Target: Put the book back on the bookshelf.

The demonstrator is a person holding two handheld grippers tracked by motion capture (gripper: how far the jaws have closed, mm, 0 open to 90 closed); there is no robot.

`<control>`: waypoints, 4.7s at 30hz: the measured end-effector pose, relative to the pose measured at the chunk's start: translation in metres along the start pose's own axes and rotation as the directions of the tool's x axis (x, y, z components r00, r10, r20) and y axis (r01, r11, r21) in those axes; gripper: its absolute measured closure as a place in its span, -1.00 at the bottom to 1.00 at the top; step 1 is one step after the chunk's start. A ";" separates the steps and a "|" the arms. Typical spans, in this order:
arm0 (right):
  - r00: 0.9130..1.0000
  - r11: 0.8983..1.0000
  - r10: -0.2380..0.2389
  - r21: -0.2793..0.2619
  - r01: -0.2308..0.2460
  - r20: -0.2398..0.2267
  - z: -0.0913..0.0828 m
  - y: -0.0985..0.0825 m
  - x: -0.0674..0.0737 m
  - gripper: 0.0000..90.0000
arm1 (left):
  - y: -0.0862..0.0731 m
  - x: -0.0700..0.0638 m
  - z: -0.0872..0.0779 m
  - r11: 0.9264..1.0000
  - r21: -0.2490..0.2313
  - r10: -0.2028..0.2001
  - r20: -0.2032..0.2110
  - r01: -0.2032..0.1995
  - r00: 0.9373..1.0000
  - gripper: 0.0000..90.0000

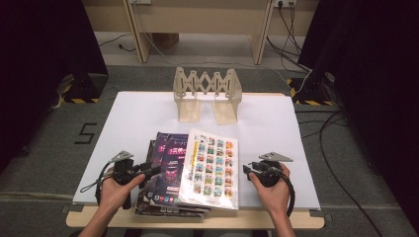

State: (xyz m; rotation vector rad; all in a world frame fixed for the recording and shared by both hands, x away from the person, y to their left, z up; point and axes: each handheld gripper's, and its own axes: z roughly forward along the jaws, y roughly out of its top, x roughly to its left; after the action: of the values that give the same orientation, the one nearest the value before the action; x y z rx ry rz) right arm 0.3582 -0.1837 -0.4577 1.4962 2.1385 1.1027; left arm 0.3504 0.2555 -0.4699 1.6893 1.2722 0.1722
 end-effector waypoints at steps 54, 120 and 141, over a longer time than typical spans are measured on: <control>0.960 0.952 0.239 0.228 -0.203 -0.144 0.041 0.009 0.027 0.24 | 0.036 -0.036 0.064 0.986 0.154 -0.079 0.089 0.065 0.993 -0.02; 0.868 0.908 0.391 0.285 -0.308 -0.307 0.124 0.069 0.034 -0.05 | 0.023 0.007 0.023 0.970 0.128 -0.213 0.043 0.206 0.976 0.64; 0.866 0.911 0.388 0.272 -0.309 -0.315 0.126 0.081 0.029 0.14 | 0.032 0.003 0.032 0.972 0.188 -0.143 0.014 0.138 0.990 0.61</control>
State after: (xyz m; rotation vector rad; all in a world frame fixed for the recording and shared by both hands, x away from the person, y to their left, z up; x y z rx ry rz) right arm 0.4792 -0.0932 -0.4758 1.9756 2.3454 1.4055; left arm 0.3927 0.2391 -0.4635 1.7438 1.4179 -0.0570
